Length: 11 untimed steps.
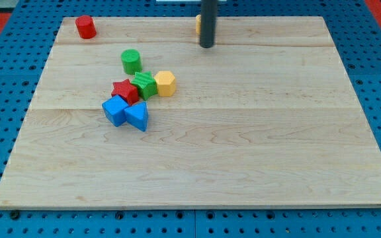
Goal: Separate the red star and cube
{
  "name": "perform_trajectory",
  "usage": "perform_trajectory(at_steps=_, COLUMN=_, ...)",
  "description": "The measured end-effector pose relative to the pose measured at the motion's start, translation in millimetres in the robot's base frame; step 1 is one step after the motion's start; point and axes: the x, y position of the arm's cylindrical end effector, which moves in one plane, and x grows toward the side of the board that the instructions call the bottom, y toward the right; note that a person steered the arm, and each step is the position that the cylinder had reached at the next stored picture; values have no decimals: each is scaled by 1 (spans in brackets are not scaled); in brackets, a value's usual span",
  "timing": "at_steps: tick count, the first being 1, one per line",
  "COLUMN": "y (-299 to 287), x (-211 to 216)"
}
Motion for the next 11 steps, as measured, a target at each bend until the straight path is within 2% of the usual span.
perform_trajectory(at_steps=1, y=-73, x=-12)
perform_trajectory(at_steps=2, y=-178, x=-3)
perform_trajectory(at_steps=3, y=-232, x=74)
perform_trajectory(at_steps=4, y=-250, x=158)
perform_trajectory(at_steps=5, y=-183, x=162)
perform_trajectory(at_steps=7, y=-185, x=182)
perform_trajectory(at_steps=8, y=-163, x=179)
perform_trajectory(at_steps=9, y=-95, x=155)
perform_trajectory(at_steps=10, y=-116, x=156)
perform_trajectory(at_steps=11, y=-123, x=182)
